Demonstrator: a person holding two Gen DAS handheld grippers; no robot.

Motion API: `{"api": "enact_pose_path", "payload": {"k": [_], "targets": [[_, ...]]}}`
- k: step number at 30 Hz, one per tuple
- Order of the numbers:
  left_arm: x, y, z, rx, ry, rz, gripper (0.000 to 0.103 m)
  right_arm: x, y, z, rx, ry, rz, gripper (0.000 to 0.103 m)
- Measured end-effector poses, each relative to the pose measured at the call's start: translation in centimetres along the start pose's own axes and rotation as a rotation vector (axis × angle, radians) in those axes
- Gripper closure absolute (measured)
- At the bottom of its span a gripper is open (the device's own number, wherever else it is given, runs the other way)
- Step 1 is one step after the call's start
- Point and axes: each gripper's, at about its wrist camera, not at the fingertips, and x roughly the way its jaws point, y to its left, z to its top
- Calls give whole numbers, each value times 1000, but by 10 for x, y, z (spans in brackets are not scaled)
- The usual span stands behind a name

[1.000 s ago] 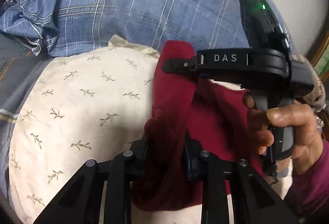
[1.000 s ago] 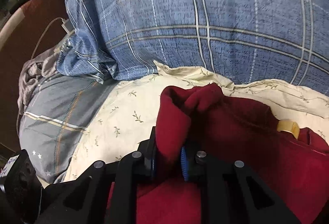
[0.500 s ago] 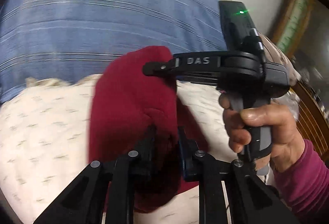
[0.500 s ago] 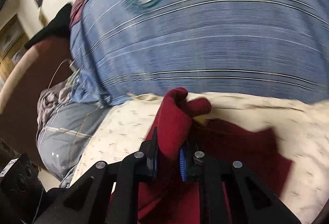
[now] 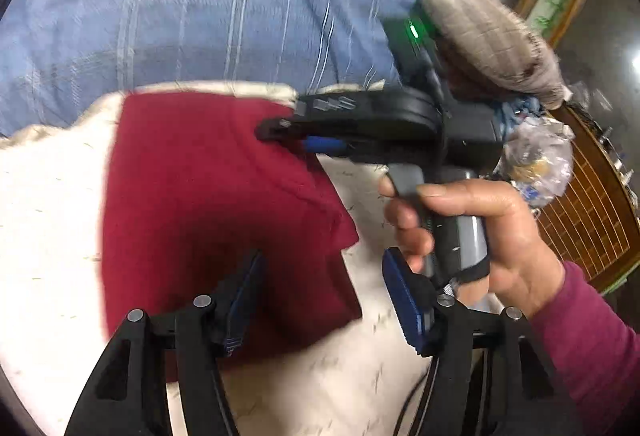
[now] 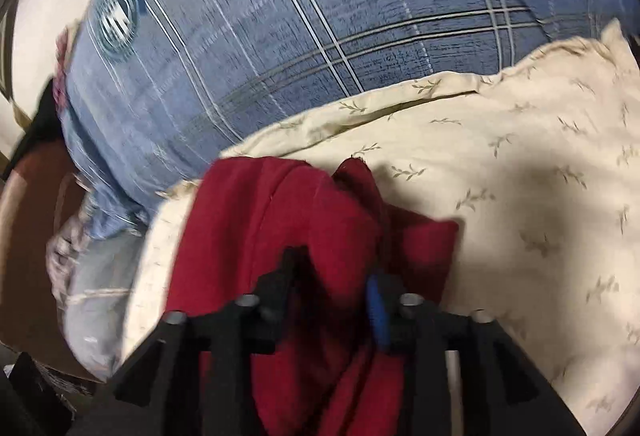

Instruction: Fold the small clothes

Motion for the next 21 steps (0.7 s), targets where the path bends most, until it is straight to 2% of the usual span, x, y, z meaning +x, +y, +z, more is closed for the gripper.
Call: {"api": "enact_pose_path", "payload": {"k": [1,5,6,9,10,11,13,14,16,18,21], "targets": [[-18,3,-4,17,-15,18,39,-8,3,-5,-6,-3,8,47],[-63,16,-27,27,-79,185,38,-35,33,-38,-119,14,-5,43],[-63,22,-31,6,-82,227,38,-36,38,-45,-131,21,-4,43],[-57,28,-41,-71,-61,263,38,-29,45,-62,-128,67,-14,43],[-53,29,-46,-91,-49,266,38,-19,45,-69,-125,101,-9,45],[-49,29,-49,-99,-36,270,38,-13,43,-74,-121,122,-9,55],[-42,25,-54,-110,-13,270,38,-8,44,-80,-141,113,-31,77],[-39,25,-54,-110,-9,263,38,-14,45,-83,-165,80,-38,82],[-42,20,-56,-99,-14,257,38,-30,47,-84,-190,28,-40,84],[-40,22,-55,-89,-16,275,38,-41,48,-86,-231,-11,-90,86],[-16,36,-48,-102,2,314,38,-20,37,-92,-223,40,-156,86]]}}
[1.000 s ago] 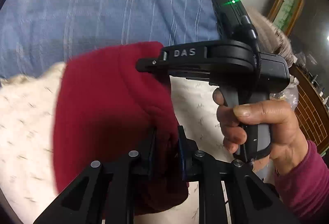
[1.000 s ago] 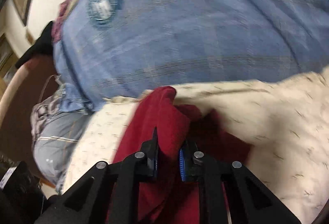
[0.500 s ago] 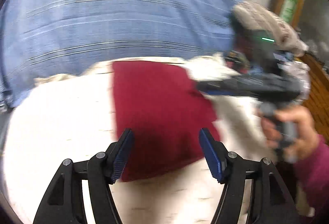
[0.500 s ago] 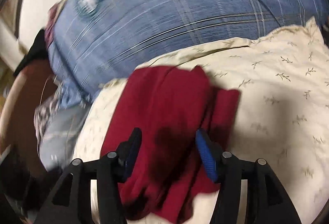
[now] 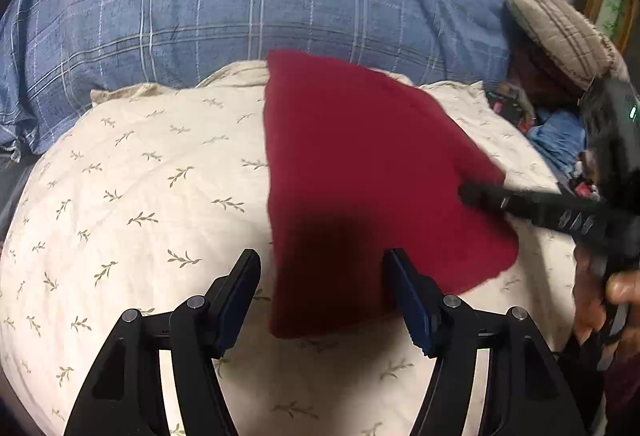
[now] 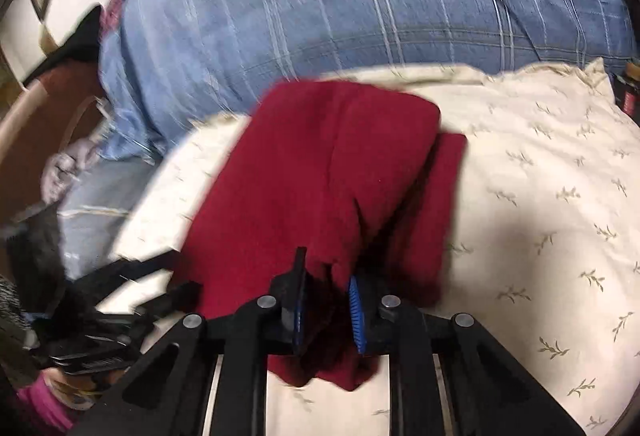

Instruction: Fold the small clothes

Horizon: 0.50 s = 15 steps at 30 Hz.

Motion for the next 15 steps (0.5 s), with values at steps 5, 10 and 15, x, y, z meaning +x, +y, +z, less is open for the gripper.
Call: {"api": "enact_pose_path", "payload": {"k": [5,10,15], "targets": [[7,-1,5,20,-20,46,38,-20,1,-6,19,-27,-7,74],[3,-6,7,49,-51,100,38,-60,19,-2,-25,-158,-87,62],[13,-6,9,35,-45,108,36,-58,41,16,-99,-218,-50,62]]}}
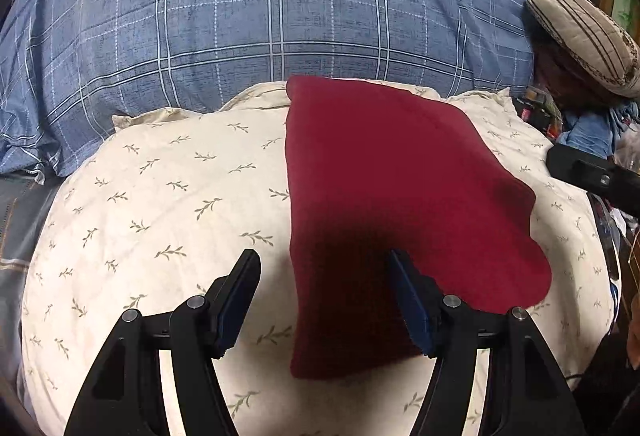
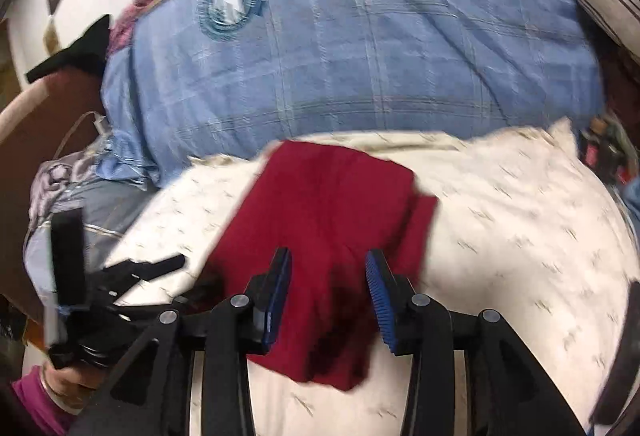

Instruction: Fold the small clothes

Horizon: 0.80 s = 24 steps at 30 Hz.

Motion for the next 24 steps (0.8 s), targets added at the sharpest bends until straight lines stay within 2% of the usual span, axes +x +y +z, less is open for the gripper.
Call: {"api": "enact_pose_path", "payload": {"k": [3,7,8,9,14,18,21,22,23,24], "targets": [[5,-4,1,15,-1,7,34,28,5,3,-47,29,-33,66],[11,-6,0,17,3,-7,30,72,-12,-7,-41,149,-140,68],[13,-7,0,17,6,-16,30,79,-20,-12,-15,167,-127,68],[14,-6,0,15,8,-21,30,78,-24,-15,7,144,-114,68],[17,2,4,-23,25,-65,30,75,-18,-15,-35,152,-141,68],[17,15,12,-70,30,-102,30,72,-27,-13,25,157,-100,67],[16,27,21,-93,14,-132,31,56,-35,-13,93,113,-36,63],[17,30,24,-104,7,-139,31,51,-39,-12,110,96,-28,51],[19,34,28,-115,2,-151,29,45,-46,-11,137,69,-40,27],[23,38,31,-127,2,-171,27,43,-52,-10,163,47,-45,17]]}}
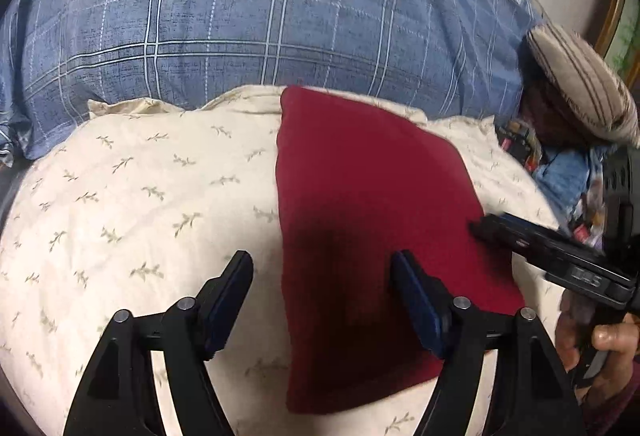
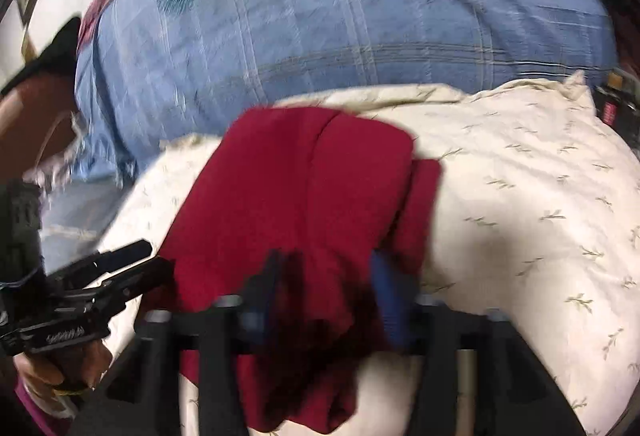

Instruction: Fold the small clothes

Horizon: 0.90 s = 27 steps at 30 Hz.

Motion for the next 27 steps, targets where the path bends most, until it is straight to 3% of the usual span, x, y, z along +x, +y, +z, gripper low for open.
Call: {"api": "enact_pose_path", "payload": {"k": [1,5,9,12,13,14,16,17,19,24,27], "targets": [[5,5,4,-15,10,-18,26,-1,-7,2,29,-15,3,11],[30,24,14,-95,70,-95,20,18,-36,8,144,37,90,11],[51,33,21,-132,103,-166,18,41,-43,9,168,70,148,11],[67,33,23,-123,119,-209,18,57,-36,8,164,105,243,11],[72,32,23,-124,130,-222,18,59,-30,7,141,99,245,15],[78,30,23,-122,139,-223,19,61,-22,8,110,106,251,33],[81,24,24,-93,130,-201,27,59,-10,9,75,111,217,39],[77,22,26,-83,122,-194,32,52,-4,11,63,97,215,50],[67,21,27,-76,119,-189,39,40,-1,14,84,90,261,59],[15,13,21,-53,97,-193,42,8,29,12,103,118,383,61],[-24,13,9,-31,81,-145,42,-4,51,1,87,141,435,61]]}}
